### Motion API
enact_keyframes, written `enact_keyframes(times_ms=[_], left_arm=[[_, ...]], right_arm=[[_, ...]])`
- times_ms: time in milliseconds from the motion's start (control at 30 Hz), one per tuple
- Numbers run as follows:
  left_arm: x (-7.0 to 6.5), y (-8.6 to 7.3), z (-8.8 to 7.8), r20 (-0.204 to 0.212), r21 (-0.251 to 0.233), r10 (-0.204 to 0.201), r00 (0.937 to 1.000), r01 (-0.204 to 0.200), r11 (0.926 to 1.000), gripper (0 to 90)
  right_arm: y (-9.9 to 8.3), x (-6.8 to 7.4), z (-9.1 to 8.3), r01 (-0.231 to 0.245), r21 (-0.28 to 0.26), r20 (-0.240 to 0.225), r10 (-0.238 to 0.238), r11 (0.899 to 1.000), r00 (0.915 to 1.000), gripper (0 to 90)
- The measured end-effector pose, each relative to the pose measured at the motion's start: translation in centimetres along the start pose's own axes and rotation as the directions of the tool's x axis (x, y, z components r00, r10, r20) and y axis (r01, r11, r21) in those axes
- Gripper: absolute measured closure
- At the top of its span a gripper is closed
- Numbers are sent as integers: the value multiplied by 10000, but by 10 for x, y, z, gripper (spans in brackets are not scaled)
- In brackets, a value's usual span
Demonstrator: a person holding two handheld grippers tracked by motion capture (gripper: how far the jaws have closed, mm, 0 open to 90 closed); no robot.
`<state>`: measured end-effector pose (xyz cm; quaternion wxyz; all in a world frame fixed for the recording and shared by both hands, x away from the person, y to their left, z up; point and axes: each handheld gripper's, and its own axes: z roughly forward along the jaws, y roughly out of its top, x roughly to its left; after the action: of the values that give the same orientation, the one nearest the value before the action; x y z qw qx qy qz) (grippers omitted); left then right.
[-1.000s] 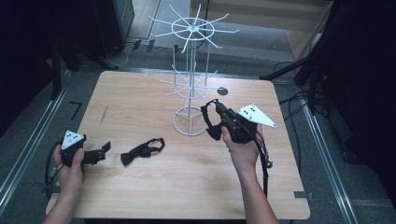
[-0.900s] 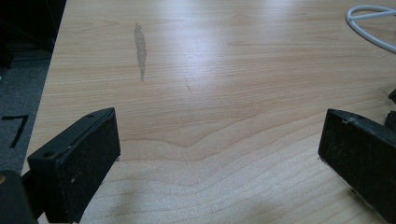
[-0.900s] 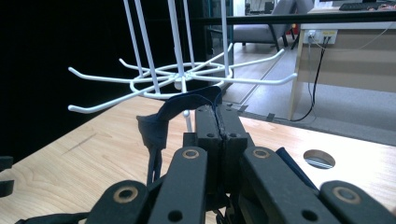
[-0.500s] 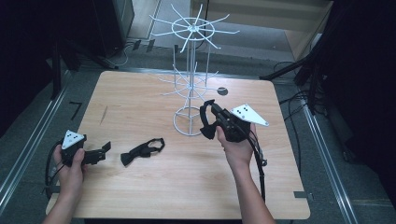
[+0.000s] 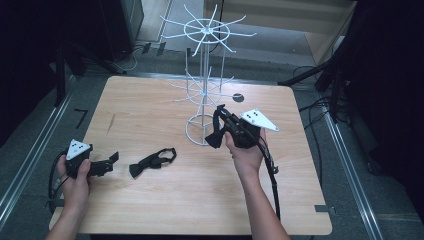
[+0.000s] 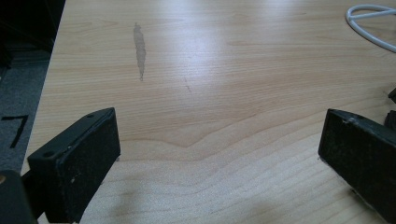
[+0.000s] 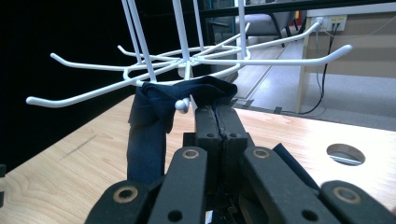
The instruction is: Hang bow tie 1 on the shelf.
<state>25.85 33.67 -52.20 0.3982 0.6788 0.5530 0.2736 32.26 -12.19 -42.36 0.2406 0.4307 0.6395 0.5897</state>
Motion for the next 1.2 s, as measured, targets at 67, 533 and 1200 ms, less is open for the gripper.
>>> enact_keyframes(times_ms=[67,533,1200], left_arm=[[0,0,0,1,4,-2,10000,2,10000,0],[0,0,0,34,18,8,10000,-8,10000,0],[0,0,0,9,27,29,10000,-29,10000,0]], right_arm=[[0,0,2,-30,-40,23,30,10000,10000,900],[-3,-1,15,-173,11,-49,173,9998,9998,856],[-15,-10,-5,-226,76,-137,227,9997,9996,532]])
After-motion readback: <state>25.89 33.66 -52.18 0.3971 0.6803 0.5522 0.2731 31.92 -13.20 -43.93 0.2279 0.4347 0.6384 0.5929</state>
